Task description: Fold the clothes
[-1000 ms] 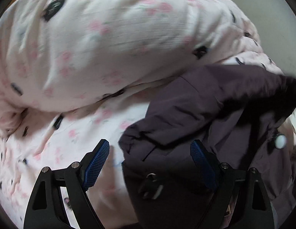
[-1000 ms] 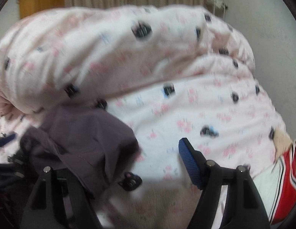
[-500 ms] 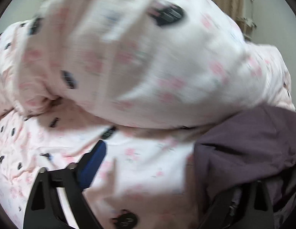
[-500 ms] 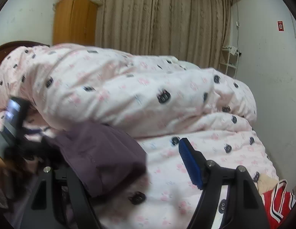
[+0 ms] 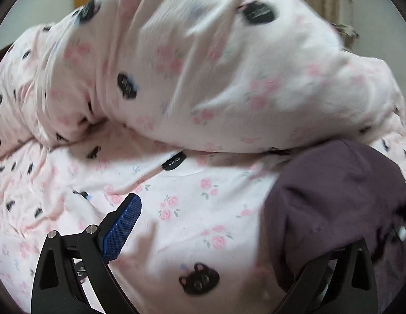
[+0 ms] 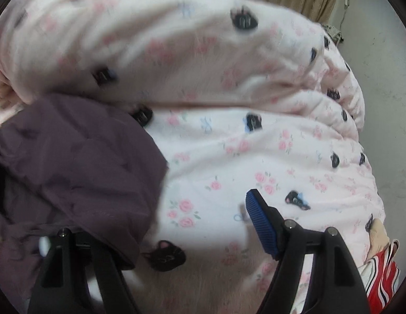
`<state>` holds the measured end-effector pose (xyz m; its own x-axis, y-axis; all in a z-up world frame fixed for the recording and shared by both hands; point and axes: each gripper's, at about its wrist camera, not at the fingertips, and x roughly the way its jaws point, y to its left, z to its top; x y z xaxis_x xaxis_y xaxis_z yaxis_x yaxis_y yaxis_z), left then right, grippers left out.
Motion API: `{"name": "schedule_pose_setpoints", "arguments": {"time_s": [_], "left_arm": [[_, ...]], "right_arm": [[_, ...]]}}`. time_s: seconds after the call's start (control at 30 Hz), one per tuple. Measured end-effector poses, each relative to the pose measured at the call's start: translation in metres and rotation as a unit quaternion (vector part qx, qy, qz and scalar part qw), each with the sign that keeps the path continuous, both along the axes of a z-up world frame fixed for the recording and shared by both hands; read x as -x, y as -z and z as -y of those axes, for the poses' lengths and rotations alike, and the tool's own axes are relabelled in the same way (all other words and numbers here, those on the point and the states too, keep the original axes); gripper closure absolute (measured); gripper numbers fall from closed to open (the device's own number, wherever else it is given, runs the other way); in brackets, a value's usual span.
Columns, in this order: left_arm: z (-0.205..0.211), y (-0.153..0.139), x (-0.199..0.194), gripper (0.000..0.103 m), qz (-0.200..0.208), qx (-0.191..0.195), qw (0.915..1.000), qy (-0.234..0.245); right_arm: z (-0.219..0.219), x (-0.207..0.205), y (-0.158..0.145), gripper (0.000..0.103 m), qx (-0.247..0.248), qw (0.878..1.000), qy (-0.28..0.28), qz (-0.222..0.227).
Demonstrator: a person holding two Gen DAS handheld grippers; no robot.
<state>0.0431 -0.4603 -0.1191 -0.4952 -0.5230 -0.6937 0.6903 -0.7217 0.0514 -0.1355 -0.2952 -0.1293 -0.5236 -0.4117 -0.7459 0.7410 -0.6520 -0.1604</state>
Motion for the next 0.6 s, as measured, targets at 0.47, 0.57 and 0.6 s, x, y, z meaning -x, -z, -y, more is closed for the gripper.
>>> {"name": "schedule_pose_setpoints", "arguments": {"time_s": [0.47, 0.57, 0.6], "left_arm": [[-0.056, 0.031, -0.041, 0.004, 0.099, -0.011, 0.9940, 0.046], [-0.054, 0.024, -0.045, 0.005, 0.090, -0.009, 0.9951, 0.039], [-0.058, 0.019, -0.049, 0.005, 0.084, -0.002, 0.9958, 0.037]], "right_arm": [[-0.062, -0.058, -0.004, 0.025, -0.086, 0.994, -0.059, 0.020], [-0.073, -0.067, 0.018, 0.025, -0.145, 0.988, -0.046, 0.000], [-0.076, -0.070, 0.026, 0.025, -0.164, 0.985, -0.042, -0.007]]}}
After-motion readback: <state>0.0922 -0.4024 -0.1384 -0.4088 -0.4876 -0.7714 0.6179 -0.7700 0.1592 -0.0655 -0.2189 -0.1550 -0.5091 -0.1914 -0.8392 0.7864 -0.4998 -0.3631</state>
